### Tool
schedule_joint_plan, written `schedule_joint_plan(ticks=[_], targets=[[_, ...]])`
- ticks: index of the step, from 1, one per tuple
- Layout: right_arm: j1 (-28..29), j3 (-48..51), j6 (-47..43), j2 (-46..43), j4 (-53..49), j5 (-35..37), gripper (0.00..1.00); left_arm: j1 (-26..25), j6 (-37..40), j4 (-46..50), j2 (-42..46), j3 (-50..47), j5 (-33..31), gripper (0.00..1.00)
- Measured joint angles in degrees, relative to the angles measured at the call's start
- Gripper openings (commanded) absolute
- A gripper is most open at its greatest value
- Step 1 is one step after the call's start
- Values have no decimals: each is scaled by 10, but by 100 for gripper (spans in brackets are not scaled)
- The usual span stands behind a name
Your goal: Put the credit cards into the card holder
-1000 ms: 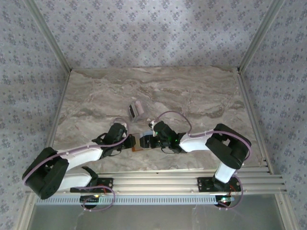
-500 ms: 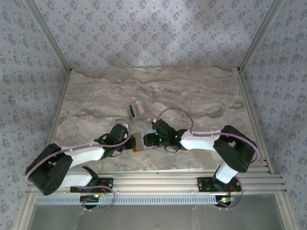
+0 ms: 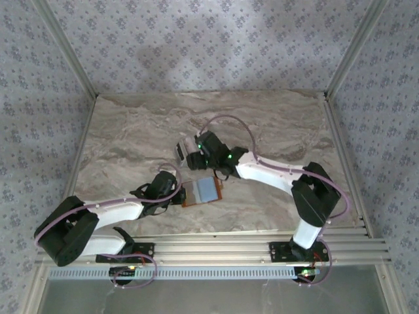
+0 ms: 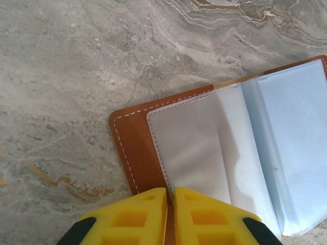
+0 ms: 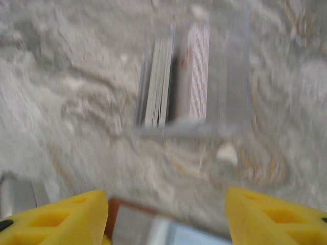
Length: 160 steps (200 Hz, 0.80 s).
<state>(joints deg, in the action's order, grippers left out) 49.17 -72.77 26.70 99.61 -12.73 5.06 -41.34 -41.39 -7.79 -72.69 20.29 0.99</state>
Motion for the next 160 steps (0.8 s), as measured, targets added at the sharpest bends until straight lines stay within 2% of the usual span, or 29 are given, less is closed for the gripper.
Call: schedule_joint_plan(ticks=[56, 97, 160], targets=[[-70, -160, -57, 139, -35, -66, 58, -5, 0, 13, 9, 0, -19, 13], [-75, -227, -76, 215, -71, -95, 57, -7, 0, 14, 9, 0, -22, 14], [-78, -279, -83, 251, -85, -120, 55, -8, 0, 13, 9, 0, -24, 14]])
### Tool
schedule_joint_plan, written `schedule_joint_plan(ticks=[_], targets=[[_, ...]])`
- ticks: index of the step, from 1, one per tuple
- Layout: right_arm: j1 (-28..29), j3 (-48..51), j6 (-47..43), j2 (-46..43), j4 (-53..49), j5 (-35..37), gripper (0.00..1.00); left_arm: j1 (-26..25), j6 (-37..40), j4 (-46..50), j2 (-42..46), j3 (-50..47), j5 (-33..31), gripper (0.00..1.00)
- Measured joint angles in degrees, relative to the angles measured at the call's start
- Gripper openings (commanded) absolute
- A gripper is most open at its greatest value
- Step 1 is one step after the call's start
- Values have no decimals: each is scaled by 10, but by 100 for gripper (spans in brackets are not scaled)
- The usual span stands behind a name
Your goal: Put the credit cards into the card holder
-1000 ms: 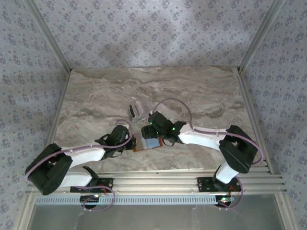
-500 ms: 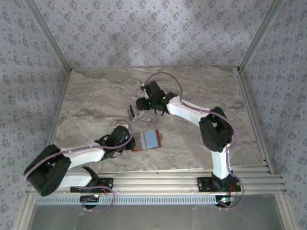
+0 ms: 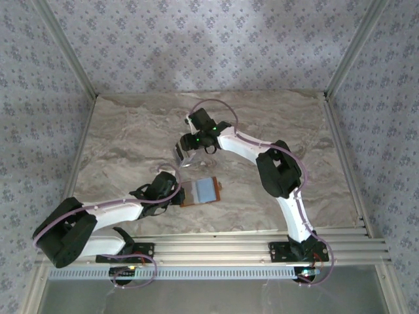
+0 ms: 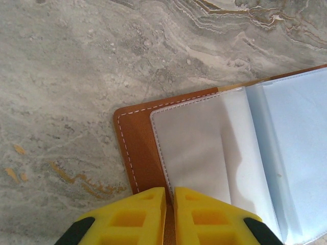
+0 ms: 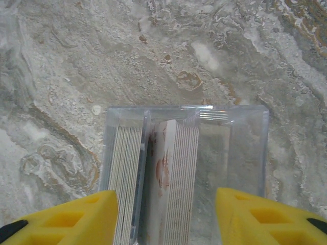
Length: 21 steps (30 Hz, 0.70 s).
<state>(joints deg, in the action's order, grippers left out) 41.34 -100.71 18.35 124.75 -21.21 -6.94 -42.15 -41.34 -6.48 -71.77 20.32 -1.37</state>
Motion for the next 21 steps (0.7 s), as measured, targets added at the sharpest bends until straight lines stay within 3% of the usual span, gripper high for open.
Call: schedule_joint_plan(ticks=[21], targets=[[6, -11, -22, 5, -25, -5, 51, 0, 0, -1, 0, 0, 0, 14]])
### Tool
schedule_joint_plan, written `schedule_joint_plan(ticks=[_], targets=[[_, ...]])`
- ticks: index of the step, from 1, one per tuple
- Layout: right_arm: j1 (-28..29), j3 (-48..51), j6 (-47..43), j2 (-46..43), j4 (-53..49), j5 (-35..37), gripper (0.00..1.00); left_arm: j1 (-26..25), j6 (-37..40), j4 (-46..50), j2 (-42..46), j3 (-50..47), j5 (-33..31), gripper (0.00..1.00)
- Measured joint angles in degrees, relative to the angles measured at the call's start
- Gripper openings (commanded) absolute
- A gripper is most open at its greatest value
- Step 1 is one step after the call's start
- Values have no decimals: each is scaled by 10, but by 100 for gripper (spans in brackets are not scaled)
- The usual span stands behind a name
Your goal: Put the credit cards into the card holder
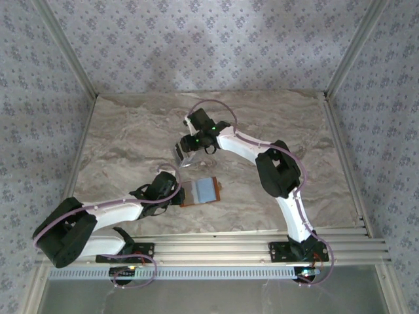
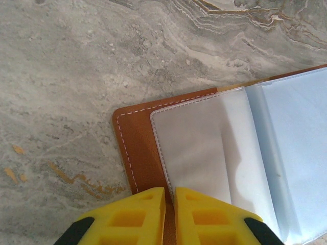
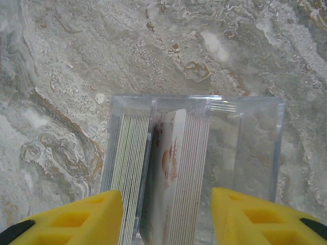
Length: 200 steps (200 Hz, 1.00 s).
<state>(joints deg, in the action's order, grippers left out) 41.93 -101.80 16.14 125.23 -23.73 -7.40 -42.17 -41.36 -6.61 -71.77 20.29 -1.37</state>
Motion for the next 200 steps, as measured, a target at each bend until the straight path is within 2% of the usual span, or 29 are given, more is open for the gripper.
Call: schedule_joint_plan(ticks=[83, 200], targets=[[7, -16, -8, 9, -23, -2, 50, 0, 0, 0, 6, -3, 0, 15], [3, -14, -8, 9, -19, -71, 51, 0, 0, -5, 7, -7, 0, 15]])
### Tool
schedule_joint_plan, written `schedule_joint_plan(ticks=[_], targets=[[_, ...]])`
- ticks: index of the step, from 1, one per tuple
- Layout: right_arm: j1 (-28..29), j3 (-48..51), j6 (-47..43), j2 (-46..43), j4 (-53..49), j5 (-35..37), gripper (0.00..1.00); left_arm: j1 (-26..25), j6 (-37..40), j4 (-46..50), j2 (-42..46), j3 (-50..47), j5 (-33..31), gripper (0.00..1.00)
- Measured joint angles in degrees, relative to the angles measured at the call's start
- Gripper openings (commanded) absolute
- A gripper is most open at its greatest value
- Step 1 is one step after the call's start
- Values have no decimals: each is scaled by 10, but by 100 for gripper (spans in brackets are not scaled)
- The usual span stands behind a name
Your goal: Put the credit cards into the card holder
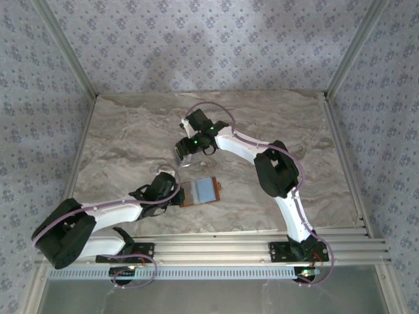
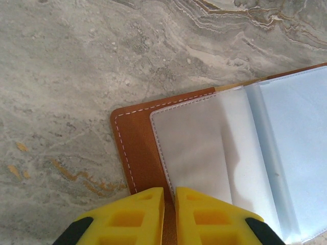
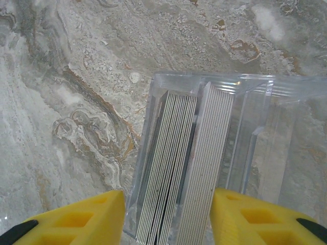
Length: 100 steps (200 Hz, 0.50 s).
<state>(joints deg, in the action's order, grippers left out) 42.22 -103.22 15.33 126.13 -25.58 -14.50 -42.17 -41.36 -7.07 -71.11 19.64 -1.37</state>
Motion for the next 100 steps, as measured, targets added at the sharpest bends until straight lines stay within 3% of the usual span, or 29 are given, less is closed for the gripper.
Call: schedule_joint_plan(ticks=[47, 100], targets=[[-3, 0, 0, 1, 1, -17, 53, 0, 0, 0, 2, 0, 0, 15], [-10, 0, 0, 6, 1, -48, 49, 0, 0, 0, 2, -1, 0, 15]])
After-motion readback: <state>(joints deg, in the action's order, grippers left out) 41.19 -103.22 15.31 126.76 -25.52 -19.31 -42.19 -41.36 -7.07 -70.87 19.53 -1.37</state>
